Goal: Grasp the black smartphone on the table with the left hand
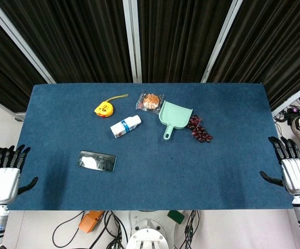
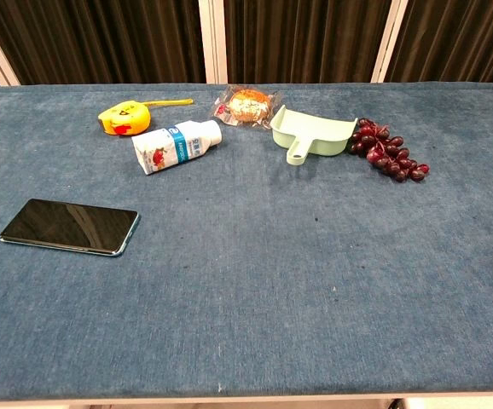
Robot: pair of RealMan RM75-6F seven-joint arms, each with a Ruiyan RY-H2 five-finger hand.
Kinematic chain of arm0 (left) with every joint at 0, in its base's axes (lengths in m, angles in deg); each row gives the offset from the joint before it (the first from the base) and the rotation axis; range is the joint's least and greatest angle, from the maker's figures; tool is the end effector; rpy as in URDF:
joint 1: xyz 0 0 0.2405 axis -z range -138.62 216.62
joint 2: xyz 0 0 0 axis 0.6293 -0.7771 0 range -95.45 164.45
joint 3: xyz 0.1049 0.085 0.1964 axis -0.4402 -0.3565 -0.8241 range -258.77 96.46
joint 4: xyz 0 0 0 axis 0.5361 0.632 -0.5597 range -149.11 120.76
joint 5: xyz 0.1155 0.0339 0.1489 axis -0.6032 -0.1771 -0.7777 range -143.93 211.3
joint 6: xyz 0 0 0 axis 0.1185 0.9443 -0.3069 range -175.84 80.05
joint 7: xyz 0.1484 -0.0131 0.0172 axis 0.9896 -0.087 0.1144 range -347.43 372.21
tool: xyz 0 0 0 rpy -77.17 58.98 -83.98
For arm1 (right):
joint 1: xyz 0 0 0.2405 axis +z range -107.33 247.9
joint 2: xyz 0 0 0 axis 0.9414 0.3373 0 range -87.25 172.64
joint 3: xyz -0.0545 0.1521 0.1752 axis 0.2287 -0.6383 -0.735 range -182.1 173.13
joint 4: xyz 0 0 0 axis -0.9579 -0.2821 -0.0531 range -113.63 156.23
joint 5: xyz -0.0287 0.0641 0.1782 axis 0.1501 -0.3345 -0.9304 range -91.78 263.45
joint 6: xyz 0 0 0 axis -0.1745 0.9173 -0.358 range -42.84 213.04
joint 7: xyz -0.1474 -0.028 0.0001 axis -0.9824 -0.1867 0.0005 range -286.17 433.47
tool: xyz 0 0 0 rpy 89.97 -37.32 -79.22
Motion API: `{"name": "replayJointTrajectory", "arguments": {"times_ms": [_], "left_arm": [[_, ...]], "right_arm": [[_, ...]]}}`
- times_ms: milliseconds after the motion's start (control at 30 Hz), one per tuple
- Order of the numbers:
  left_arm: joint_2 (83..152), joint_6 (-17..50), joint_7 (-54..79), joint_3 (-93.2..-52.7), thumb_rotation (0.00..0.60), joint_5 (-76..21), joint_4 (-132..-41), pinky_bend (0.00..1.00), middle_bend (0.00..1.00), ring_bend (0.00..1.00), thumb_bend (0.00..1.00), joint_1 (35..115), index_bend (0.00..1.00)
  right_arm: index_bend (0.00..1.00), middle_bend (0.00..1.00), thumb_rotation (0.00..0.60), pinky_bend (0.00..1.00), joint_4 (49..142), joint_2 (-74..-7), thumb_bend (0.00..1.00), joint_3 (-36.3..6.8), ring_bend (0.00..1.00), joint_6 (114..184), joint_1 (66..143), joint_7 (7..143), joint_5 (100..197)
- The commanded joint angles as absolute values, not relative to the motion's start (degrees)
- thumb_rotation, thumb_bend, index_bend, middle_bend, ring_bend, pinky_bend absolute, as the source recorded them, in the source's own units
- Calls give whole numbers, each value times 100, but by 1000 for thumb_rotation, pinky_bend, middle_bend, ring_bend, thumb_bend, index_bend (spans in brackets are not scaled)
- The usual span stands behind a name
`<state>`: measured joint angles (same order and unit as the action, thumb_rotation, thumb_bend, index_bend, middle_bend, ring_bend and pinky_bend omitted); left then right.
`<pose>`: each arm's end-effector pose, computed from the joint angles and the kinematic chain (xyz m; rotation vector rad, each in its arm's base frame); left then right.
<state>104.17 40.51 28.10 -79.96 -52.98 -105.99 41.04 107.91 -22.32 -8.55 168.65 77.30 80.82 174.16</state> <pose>-0.2872 0.1641 0.1436 -1.4132 -0.7686 -0.7471 -0.2919 -0.2004 0.1700 1.4215 -0.9006 0.9815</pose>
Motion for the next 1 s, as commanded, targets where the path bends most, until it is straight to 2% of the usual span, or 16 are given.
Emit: {"name": "replayJointTrajectory", "arguments": {"times_ms": [33,200,333,567,767,1000], "left_arm": [[10429,3986,2836,-7988,600,-5250,-10624,0,52,0,211,4129,91],[10449,3855,2859,-7937,600,-5287,-10752,0,72,7,210,4261,96],[10504,3534,2807,-7909,600,-5478,-10919,0,83,15,210,4555,175],[11003,2402,3092,-7794,600,-5521,-11165,0,84,15,184,5384,202],[11753,1634,3749,-7608,600,-4973,-10868,0,82,1,178,5913,243],[12297,1396,4272,-7482,600,-4218,-10495,0,64,0,191,6111,243]], "right_arm": [[64,140,600,38,10804,-2229,274,-860,0,16843,7745,8067,17402],[64,140,600,38,10813,-2192,274,-881,0,16835,7780,8056,17409],[64,140,600,38,10781,-2170,275,-897,0,16891,7777,8118,17424],[64,140,600,38,10717,-2169,274,-890,0,16991,7745,8208,17456],[65,140,600,38,10700,-2144,274,-872,0,16994,7723,8220,17431],[69,140,600,38,10665,-2145,274,-864,0,16972,7707,8249,17381]]}}
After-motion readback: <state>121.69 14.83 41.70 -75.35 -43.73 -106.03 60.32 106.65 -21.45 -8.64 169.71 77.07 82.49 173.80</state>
